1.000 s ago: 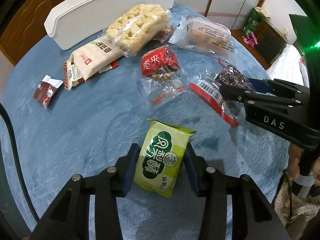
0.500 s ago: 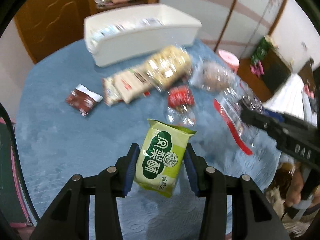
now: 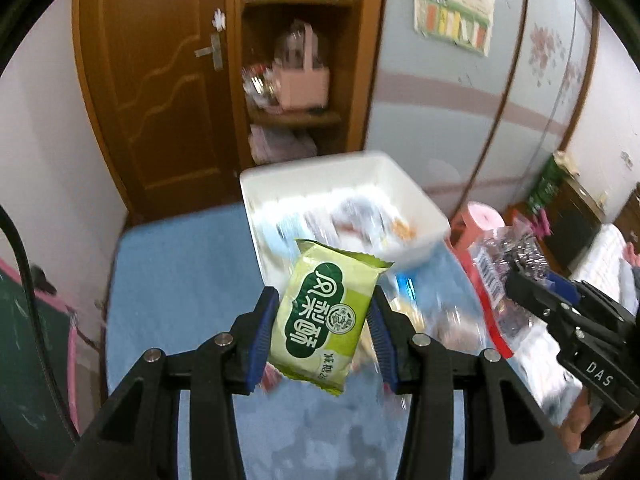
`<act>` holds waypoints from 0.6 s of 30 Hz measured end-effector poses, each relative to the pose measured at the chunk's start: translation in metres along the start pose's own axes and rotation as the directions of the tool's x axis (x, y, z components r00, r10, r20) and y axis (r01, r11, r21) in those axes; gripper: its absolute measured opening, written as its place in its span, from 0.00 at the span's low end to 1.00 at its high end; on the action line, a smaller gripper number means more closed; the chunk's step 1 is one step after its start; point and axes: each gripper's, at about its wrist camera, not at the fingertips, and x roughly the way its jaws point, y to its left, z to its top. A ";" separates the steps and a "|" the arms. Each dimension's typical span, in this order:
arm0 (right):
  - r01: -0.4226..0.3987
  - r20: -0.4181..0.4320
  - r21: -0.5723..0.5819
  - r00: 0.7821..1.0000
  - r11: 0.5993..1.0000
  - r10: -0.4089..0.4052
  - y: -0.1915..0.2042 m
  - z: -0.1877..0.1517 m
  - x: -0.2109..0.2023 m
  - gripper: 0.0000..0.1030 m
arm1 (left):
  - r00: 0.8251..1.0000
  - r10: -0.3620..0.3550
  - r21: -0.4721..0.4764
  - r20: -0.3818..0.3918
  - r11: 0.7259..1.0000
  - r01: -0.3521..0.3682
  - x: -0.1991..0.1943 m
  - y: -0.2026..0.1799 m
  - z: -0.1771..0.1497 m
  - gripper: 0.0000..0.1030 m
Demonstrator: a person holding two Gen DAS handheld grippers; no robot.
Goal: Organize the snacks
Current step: 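Carry both packs over the white bin and open both tools to drop them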
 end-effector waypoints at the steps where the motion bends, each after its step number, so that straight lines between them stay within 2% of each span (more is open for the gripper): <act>1: 0.004 0.019 0.007 1.000 1.000 -0.004 -0.001 0.017 0.005 0.42 | 1.000 0.021 0.004 0.022 1.000 -0.021 0.002 0.000 0.014 0.42; 4: 0.019 0.060 0.027 0.998 0.999 -0.020 -0.003 0.051 0.016 0.42 | 0.997 0.060 -0.004 0.049 0.998 -0.060 0.014 0.005 0.056 0.42; 9: 0.075 0.109 0.050 0.991 0.996 -0.080 -0.007 0.102 0.046 0.43 | 0.994 0.107 -0.053 0.027 0.993 -0.105 0.059 0.016 0.114 0.42; 13: 0.103 0.089 0.083 0.990 0.991 -0.110 -0.015 0.124 0.079 0.43 | 0.991 0.136 -0.071 -0.003 0.988 -0.135 0.106 0.019 0.136 0.42; 18: 0.180 0.025 0.049 0.983 0.983 -0.181 -0.017 0.130 0.130 0.43 | 0.986 0.145 -0.080 -0.078 0.985 -0.152 0.166 0.019 0.132 0.42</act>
